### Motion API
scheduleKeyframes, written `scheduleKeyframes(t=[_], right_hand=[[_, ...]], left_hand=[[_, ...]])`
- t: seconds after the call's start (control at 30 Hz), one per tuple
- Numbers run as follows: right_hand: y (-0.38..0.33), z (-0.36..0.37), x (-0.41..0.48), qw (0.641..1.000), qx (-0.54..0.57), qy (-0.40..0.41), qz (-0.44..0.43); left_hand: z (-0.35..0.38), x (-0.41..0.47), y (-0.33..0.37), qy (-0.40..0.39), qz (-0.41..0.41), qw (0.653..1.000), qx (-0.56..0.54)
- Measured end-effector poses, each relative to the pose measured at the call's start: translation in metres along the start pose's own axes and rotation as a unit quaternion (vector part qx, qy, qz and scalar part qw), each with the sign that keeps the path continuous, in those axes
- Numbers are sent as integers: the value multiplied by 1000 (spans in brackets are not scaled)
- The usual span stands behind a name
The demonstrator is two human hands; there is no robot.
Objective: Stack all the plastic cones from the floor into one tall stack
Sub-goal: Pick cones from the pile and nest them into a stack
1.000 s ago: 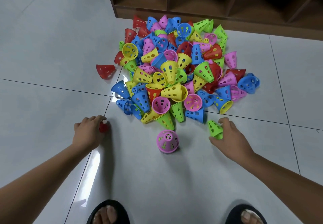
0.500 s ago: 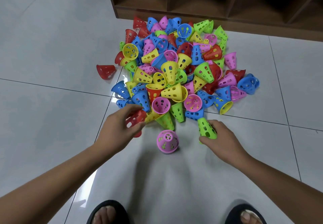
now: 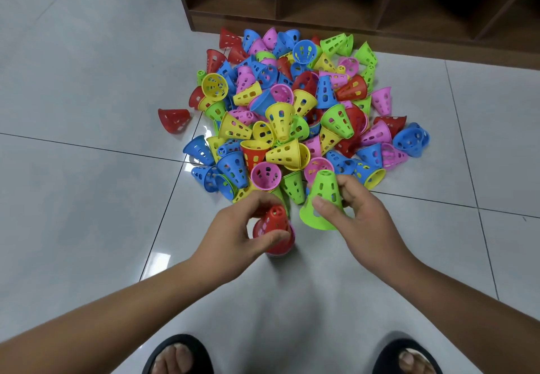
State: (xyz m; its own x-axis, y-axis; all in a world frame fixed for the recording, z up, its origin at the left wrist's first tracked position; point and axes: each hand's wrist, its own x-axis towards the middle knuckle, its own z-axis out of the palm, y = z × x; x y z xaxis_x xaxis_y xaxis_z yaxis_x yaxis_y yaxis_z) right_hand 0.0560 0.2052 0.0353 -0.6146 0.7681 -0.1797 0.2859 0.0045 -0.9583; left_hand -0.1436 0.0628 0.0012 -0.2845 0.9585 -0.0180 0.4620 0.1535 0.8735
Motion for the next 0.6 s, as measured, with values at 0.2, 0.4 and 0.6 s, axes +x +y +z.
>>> scheduleKeyframes(t=[0.2,0.4,0.6], right_hand=[[-2,18,-6,996,-53,-65,-28],[5,28,-4,985,-117,-119,-50],[26,22,1,975,-186,-116,-35]], left_hand=[[8,-6,-42,-59,21,997,53],[-22,-8,-85,-53,17,989,140],[-55,16,-118,42,-24,980,194]])
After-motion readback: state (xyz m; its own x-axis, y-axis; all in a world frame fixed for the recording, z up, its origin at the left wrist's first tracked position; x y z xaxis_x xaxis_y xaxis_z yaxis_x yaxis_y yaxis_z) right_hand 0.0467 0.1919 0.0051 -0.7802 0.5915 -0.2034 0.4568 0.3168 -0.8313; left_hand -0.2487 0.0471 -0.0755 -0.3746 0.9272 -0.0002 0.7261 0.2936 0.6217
